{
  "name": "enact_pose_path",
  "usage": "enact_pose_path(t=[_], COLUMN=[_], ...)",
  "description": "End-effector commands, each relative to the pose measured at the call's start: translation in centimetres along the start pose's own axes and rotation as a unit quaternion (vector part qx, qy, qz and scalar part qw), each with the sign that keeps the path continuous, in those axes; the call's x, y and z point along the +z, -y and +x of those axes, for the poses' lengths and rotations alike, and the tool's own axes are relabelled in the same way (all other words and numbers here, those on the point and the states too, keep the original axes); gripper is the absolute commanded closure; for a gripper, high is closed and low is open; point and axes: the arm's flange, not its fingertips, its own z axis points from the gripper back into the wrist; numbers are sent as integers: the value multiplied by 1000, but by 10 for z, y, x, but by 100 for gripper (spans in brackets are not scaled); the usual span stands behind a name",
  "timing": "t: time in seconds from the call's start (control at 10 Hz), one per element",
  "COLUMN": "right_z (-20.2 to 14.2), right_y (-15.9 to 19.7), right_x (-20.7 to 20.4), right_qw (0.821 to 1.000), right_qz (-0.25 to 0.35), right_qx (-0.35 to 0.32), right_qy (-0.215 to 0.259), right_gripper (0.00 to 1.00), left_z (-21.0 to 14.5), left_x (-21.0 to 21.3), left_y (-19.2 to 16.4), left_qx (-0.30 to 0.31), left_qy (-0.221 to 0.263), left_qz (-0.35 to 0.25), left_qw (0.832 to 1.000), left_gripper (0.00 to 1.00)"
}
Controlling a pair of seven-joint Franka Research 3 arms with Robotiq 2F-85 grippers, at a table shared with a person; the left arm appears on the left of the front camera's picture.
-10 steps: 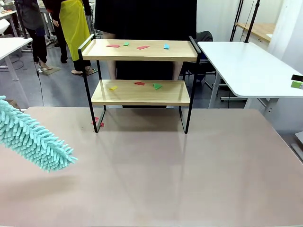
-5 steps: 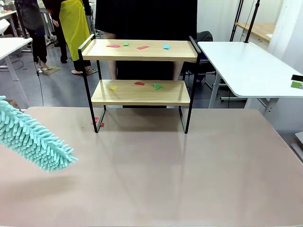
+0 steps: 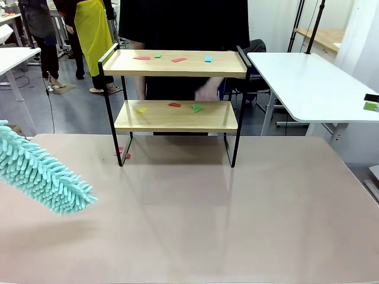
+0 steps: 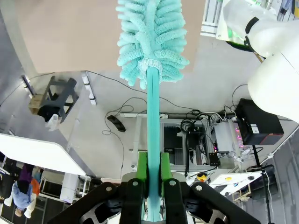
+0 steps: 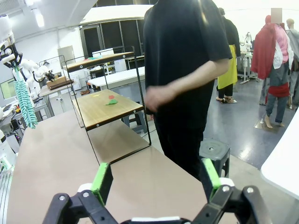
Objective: Clean the shelf.
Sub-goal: Clean the specific section of the Shelf indicated by the human with the Duster.
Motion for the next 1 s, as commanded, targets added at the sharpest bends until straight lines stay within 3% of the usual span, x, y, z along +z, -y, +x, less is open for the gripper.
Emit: enact_pose_path(t=[0.0, 0.9], right_z=[3, 3], right_y=[-1, -1], right_x=[-2, -2], right_qw=[1000, 1000], right_qz=[1, 1], right_qx=[3, 3], right_qy=[0, 0], right_gripper=[0, 0], left_z=[-2, -2], left_x=[0, 0], left_y=[0, 0], left_qx=[1, 1], left_qy=[1, 1], left_qz=[-1, -1], left_qw=[1000, 1000], left_gripper=[87, 87])
